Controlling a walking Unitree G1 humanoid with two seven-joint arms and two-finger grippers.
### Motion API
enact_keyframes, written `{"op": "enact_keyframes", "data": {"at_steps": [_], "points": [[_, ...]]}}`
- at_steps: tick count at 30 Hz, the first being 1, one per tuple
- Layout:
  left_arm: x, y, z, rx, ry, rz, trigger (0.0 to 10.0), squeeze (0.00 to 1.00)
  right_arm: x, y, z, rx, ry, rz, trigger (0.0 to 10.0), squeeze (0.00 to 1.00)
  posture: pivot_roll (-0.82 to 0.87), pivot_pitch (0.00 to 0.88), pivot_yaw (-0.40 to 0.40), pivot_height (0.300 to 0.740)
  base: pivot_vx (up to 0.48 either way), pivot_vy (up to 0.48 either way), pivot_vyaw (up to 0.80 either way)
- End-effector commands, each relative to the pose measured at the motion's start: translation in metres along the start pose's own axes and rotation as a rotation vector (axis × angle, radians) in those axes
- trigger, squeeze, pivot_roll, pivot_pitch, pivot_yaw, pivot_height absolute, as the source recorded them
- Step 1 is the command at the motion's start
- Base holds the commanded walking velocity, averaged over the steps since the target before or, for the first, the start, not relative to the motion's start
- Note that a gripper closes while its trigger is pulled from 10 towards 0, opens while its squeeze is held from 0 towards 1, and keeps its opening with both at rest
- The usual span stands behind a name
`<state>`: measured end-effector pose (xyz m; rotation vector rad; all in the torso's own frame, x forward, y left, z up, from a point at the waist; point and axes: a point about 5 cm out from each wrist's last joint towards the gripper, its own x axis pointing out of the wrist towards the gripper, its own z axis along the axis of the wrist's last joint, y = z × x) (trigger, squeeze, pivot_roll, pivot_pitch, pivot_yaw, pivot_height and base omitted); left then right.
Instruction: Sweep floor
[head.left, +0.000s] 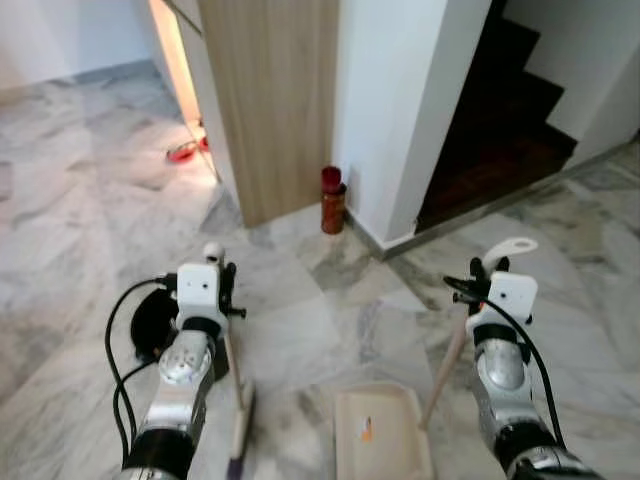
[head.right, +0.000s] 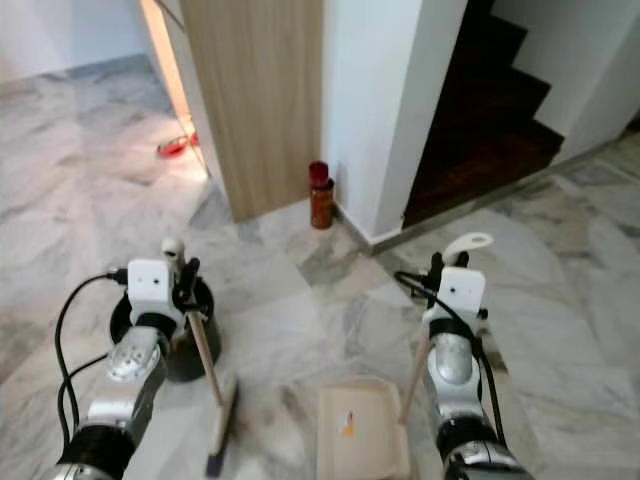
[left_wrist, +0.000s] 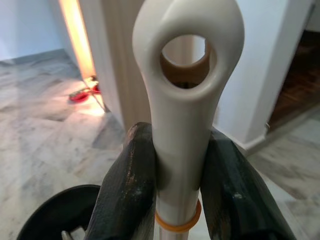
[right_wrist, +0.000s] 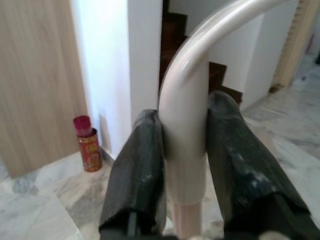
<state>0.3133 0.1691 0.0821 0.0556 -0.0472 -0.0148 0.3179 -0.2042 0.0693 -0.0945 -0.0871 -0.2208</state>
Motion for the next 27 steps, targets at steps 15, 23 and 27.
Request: {"op": "enact_keyframes", "data": {"at_steps": [15, 23, 27], "points": [[0.007, 0.006, 0.013, 0.032, -0.06, -0.007, 10.0, 0.0, 0.004, -0.002, 0.005, 0.013, -0.019, -0.024, 10.0, 0.0, 0.01, 0.0, 0.044, 0.74, 0.0, 0.0, -0.8], [0.009, 0.009, 0.016, 0.033, -0.073, 0.011, 10.0, 0.0, 0.005, 0.001, 0.006, 0.013, -0.02, -0.024, 10.0, 0.0, 0.02, 0.0, 0.035, 0.74, 0.0, 0.0, -0.8], [0.008, 0.008, 0.017, 0.028, -0.081, 0.007, 10.0, 0.0, 0.005, 0.004, 0.008, 0.02, -0.026, -0.013, 10.0, 0.0, 0.02, 0.0, 0.036, 0.74, 0.0, 0.0, -0.8]]}}
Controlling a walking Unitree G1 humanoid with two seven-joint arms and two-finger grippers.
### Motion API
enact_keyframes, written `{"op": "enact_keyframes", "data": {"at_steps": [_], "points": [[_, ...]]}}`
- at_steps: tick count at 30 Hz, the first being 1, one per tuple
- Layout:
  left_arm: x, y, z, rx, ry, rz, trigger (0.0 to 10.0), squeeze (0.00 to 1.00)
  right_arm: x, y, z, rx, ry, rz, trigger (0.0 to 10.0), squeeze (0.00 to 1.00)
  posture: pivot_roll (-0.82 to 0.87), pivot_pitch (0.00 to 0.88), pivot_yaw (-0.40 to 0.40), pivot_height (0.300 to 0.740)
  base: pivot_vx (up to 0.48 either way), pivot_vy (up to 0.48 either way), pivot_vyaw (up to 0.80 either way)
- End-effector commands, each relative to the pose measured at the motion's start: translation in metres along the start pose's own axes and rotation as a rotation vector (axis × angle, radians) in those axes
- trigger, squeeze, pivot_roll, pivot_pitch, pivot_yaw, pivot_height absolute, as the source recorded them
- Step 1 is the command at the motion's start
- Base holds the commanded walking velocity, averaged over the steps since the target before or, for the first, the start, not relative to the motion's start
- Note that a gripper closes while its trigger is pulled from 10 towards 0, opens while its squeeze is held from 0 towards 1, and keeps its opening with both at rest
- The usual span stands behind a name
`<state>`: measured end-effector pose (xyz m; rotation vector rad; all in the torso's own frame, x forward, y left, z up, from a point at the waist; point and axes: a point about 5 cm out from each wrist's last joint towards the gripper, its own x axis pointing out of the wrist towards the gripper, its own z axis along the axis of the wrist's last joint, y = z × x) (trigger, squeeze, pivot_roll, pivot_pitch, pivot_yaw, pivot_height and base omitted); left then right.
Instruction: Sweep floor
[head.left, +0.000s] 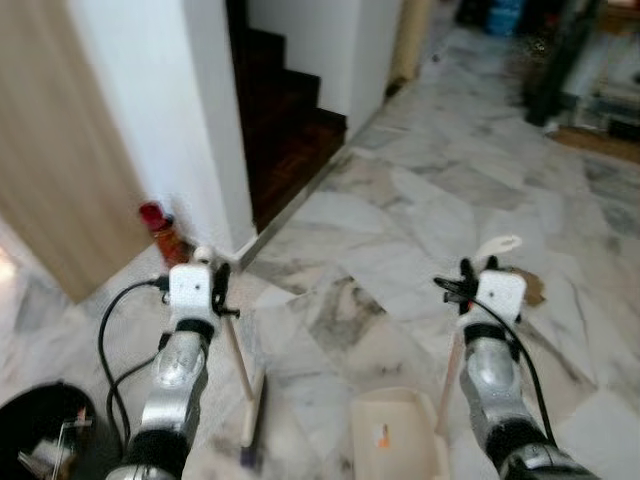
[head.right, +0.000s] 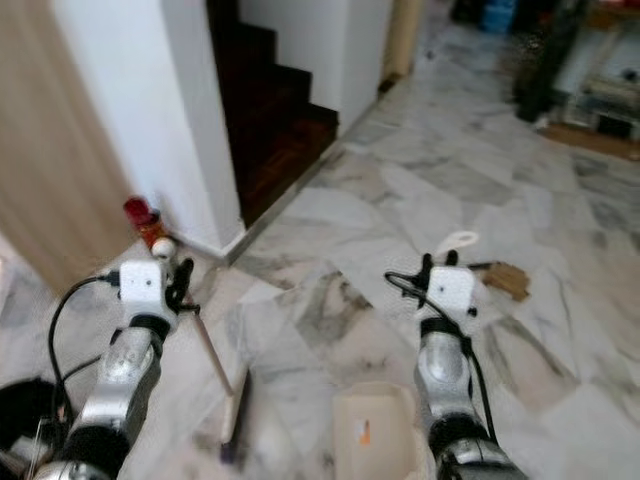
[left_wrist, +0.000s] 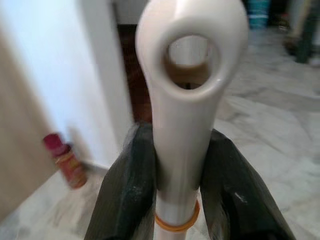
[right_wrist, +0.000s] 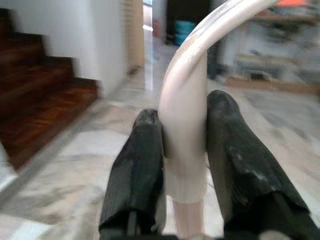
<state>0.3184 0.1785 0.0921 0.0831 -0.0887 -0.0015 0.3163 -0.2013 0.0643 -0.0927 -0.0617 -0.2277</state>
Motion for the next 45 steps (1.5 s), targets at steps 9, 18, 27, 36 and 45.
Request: {"op": "enact_keyframes", "data": {"at_steps": [9, 18, 27, 36, 45], "points": [[0.003, -0.001, 0.009, -0.018, -0.049, 0.006, 10.0, 0.0, 0.011, 0.005, 0.019, 0.028, -0.072, -0.003, 10.0, 0.0, 0.01, 0.0, 0.033, 0.74, 0.0, 0.0, -0.8], [0.001, 0.005, 0.01, -0.109, -0.058, 0.071, 10.0, 0.0, 0.01, 0.002, 0.017, 0.032, -0.07, -0.008, 10.0, 0.0, 0.02, 0.0, 0.017, 0.74, 0.0, 0.0, -0.53], [-0.002, 0.011, 0.01, -0.108, -0.059, 0.088, 10.0, 0.0, 0.01, 0.007, 0.017, 0.044, -0.07, 0.007, 10.0, 0.0, 0.03, 0.016, 0.018, 0.74, 0.0, 0.0, 0.0], [0.001, 0.011, 0.011, -0.108, -0.052, 0.086, 10.0, 0.0, 0.01, 0.008, 0.019, 0.057, -0.08, 0.005, 10.0, 0.0, 0.02, 0.034, 0.025, 0.74, 0.057, 0.0, 0.0], [0.001, 0.009, 0.012, -0.112, -0.055, 0.089, 10.0, 0.0, 0.011, 0.009, 0.02, 0.056, -0.08, 0.013, 10.0, 0.0, 0.02, 0.039, 0.024, 0.74, 0.294, 0.0, 0.0]]}}
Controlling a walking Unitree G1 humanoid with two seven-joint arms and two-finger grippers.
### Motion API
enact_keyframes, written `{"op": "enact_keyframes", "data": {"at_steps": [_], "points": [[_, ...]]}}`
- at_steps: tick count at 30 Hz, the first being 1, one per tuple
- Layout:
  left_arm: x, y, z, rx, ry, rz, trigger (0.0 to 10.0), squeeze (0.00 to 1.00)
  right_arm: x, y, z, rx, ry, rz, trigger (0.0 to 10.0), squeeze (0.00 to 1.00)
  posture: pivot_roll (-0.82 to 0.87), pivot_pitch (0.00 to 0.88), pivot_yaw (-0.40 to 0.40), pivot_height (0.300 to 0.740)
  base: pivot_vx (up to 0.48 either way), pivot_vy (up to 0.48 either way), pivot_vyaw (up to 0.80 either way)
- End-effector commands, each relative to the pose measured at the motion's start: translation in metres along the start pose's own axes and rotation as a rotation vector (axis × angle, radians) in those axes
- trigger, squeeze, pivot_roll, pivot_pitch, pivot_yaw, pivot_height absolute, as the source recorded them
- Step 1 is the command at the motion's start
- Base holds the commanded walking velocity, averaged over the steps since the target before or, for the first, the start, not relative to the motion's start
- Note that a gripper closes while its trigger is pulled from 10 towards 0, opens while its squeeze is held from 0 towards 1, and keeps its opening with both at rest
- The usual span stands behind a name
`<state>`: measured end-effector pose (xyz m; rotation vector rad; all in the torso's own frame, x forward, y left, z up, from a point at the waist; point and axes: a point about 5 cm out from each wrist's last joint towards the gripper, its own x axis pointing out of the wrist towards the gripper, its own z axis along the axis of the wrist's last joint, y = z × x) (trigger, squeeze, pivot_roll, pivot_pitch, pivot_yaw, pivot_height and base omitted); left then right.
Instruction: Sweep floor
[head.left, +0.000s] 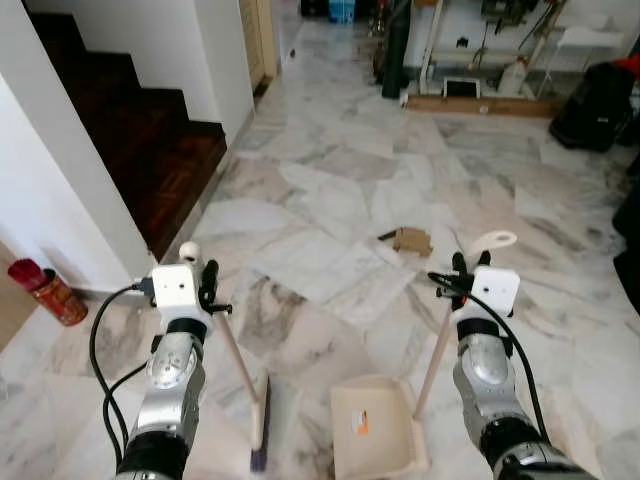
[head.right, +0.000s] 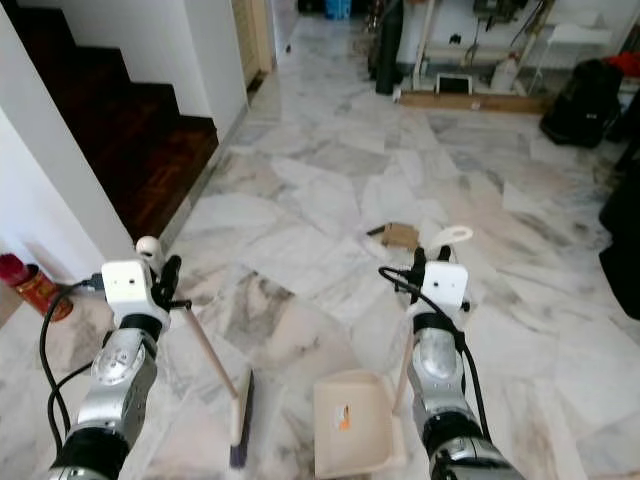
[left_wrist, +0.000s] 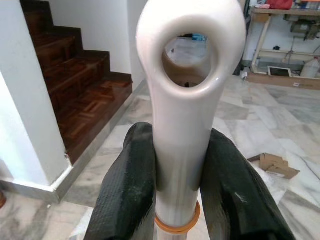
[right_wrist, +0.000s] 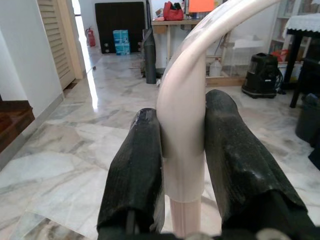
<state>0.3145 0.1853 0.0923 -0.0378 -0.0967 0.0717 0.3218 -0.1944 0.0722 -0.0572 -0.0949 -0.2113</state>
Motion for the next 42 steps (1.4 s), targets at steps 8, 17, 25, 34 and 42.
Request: {"op": "enact_keyframes", "data": {"at_steps": [8, 17, 25, 34, 42], "points": [[0.0044, 0.003, 0.0117, 0.006, -0.048, 0.012, 10.0, 0.0, 0.0057, 0.0031, 0.0108, 0.016, -0.048, 0.003, 10.0, 0.0, 0.02, 0.039, 0.019, 0.74, 0.356, 0.0, 0.0], [0.0043, 0.0018, 0.0113, 0.002, -0.047, 0.008, 10.0, 0.0, 0.0061, 0.0048, 0.0121, 0.02, -0.054, 0.005, 10.0, 0.0, 0.02, 0.041, 0.02, 0.74, 0.371, 0.0, 0.0], [0.0039, 0.0006, 0.0111, -0.001, -0.046, 0.004, 10.0, 0.0, 0.0058, 0.0045, 0.012, 0.014, -0.054, 0.003, 10.0, 0.0, 0.02, 0.037, 0.018, 0.74, 0.371, 0.0, 0.0], [0.0035, 0.0, 0.0112, -0.004, -0.048, 0.002, 10.0, 0.0, 0.0062, 0.0053, 0.0126, 0.014, -0.056, 0.006, 10.0, 0.0, 0.02, 0.027, 0.021, 0.74, 0.371, 0.0, 0.0], [0.0048, -0.0023, 0.0116, -0.007, -0.049, -0.007, 10.0, 0.0, 0.0061, 0.0068, 0.012, 0.011, -0.051, 0.011, 10.0, 0.0, 0.02, 0.01, 0.026, 0.74, 0.373, 0.0, 0.0]]}}
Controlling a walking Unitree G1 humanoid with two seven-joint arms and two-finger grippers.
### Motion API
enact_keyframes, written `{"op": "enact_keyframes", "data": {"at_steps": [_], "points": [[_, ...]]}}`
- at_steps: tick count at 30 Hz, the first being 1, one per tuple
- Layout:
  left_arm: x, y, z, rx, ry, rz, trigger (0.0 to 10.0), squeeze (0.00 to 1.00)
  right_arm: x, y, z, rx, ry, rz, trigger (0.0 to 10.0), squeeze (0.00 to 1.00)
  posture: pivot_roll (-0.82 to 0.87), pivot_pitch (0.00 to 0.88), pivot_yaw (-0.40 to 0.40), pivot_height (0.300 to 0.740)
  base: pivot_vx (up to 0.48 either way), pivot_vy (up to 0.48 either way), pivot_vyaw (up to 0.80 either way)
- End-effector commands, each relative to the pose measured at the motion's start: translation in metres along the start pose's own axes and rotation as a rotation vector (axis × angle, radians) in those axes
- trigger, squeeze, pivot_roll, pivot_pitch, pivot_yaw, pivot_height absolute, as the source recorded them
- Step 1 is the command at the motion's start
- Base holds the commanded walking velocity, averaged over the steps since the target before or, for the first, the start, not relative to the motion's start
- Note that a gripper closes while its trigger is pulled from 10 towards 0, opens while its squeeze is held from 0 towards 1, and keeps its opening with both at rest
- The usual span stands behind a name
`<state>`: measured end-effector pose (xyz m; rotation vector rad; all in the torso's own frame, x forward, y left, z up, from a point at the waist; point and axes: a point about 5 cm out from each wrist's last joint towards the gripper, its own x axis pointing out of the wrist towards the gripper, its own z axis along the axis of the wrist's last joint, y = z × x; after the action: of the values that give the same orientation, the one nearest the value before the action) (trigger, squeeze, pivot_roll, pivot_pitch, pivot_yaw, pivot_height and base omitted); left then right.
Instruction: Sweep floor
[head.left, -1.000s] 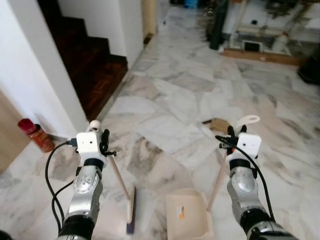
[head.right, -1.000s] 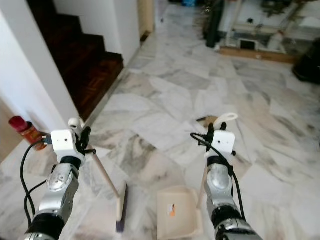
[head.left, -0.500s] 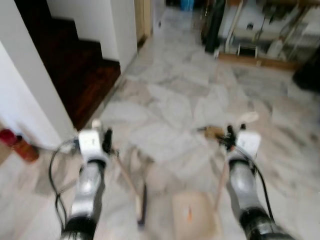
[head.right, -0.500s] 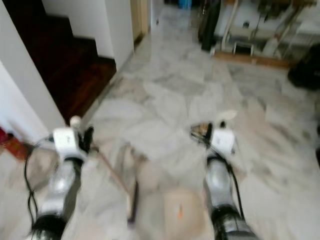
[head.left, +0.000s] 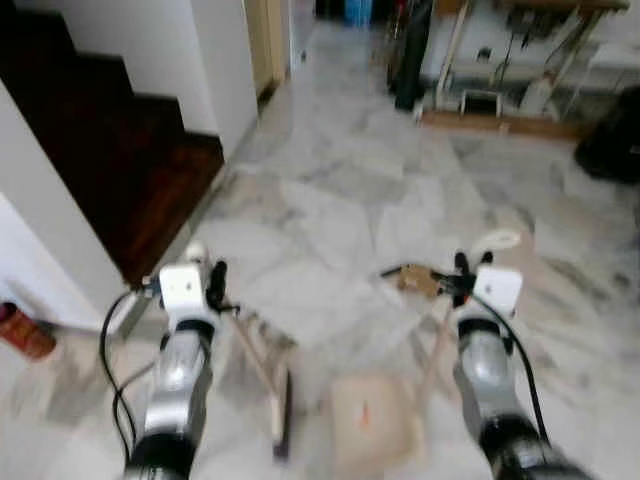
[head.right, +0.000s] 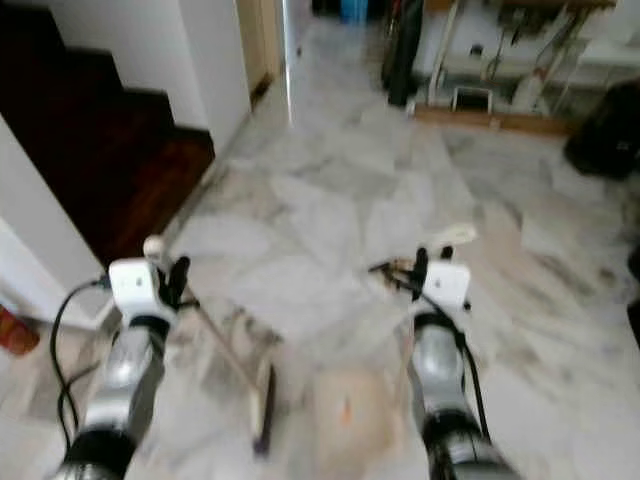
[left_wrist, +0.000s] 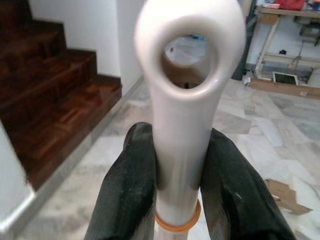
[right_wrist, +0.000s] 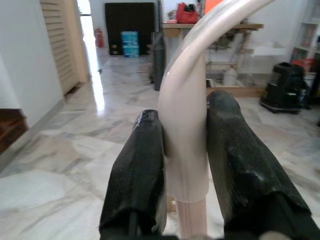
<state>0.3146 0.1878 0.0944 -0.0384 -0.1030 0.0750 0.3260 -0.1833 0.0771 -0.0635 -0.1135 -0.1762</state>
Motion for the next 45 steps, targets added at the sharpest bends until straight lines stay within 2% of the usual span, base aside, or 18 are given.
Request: {"op": "enact_keyframes", "data": {"at_steps": [1, 27, 45], "points": [[0.0045, -0.0049, 0.0096, -0.007, -0.044, -0.011, 10.0, 0.0, 0.0038, -0.0049, 0.0065, 0.014, -0.031, -0.024, 10.0, 0.0, 0.02, 0.005, 0.026, 0.74, 0.371, 0.0, 0.0], [0.0062, 0.0026, 0.0114, 0.0, -0.049, 0.002, 10.0, 0.0, 0.0038, -0.0036, 0.0052, 0.013, -0.022, -0.018, 10.0, 0.0, 0.03, 0.0, 0.026, 0.74, 0.371, 0.0, 0.0], [0.0074, -0.0001, 0.012, -0.005, -0.05, 0.001, 10.0, 0.0, 0.0051, -0.0054, 0.0063, 0.014, -0.024, -0.023, 10.0, 0.0, 0.03, 0.014, 0.024, 0.74, 0.371, 0.0, 0.0]]}}
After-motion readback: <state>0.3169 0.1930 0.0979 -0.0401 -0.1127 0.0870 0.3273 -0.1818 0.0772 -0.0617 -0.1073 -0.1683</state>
